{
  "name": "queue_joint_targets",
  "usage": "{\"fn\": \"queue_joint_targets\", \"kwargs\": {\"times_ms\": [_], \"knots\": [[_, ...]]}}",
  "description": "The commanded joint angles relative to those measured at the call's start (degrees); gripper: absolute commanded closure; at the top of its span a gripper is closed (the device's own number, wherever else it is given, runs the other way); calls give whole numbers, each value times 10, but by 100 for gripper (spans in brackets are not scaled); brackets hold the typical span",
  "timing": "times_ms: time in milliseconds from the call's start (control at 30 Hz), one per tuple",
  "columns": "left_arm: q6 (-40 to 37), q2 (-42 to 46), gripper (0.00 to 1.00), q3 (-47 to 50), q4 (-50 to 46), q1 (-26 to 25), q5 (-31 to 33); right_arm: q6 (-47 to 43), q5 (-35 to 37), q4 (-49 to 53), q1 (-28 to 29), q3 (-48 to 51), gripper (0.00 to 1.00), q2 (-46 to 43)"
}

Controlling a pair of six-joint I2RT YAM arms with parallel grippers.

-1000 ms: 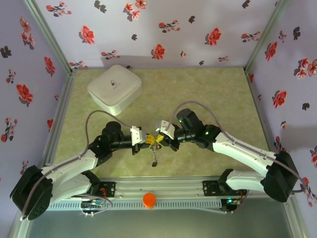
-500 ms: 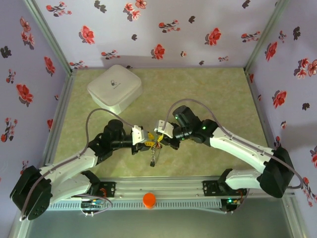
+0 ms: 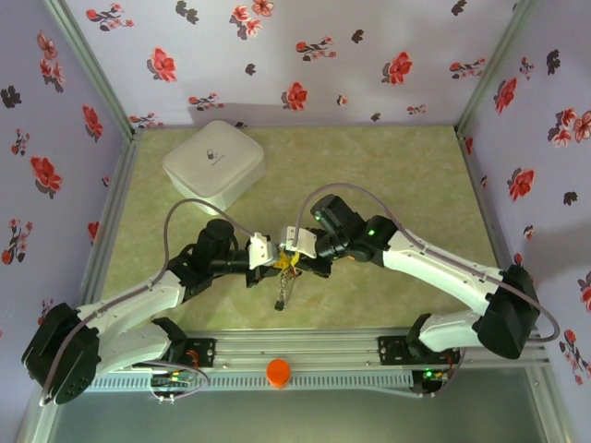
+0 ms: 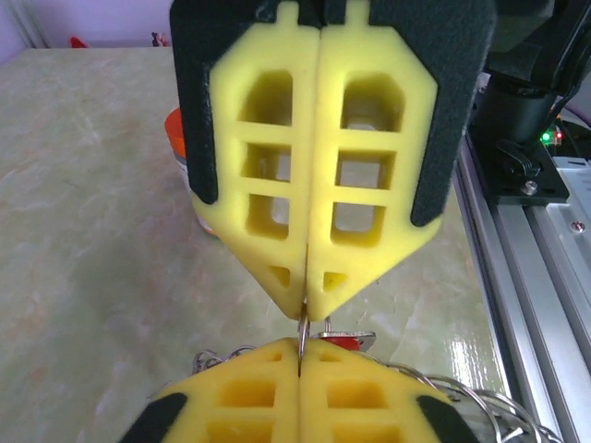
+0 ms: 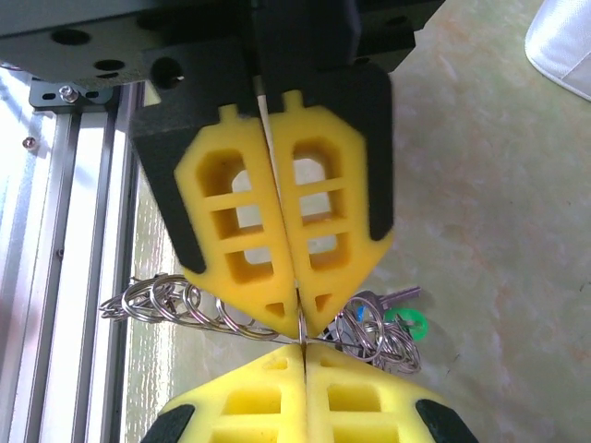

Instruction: Put the keys on the keyring

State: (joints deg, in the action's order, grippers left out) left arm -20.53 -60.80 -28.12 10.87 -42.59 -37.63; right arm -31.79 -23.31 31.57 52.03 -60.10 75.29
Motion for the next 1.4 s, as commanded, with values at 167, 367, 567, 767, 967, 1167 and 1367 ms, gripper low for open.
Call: {"fn": "queue_joint_targets", "kwargs": {"times_ms": [167, 367, 567, 767, 967, 1167, 1367], "knots": [[-1, 14, 100, 6, 36, -4, -10, 43, -39, -60, -28, 30, 85, -50], [68, 8, 100, 62, 193, -4, -2, 80, -41, -100, -37, 91, 84, -73], [79, 2, 100, 72, 218, -4, -2, 112, -38, -155, -36, 136, 82, -86], [81, 2, 100, 72, 217, -4, -4, 117, -43, -165, -36, 137, 83, -74], [81, 3, 100, 71, 214, -4, -7, 114, -51, -160, -36, 138, 85, -77], [84, 3, 100, 74, 220, -4, -10, 113, -57, -154, -36, 130, 94, -68], [84, 5, 100, 71, 221, -4, -14, 104, -65, -147, -36, 113, 96, -42]]}}
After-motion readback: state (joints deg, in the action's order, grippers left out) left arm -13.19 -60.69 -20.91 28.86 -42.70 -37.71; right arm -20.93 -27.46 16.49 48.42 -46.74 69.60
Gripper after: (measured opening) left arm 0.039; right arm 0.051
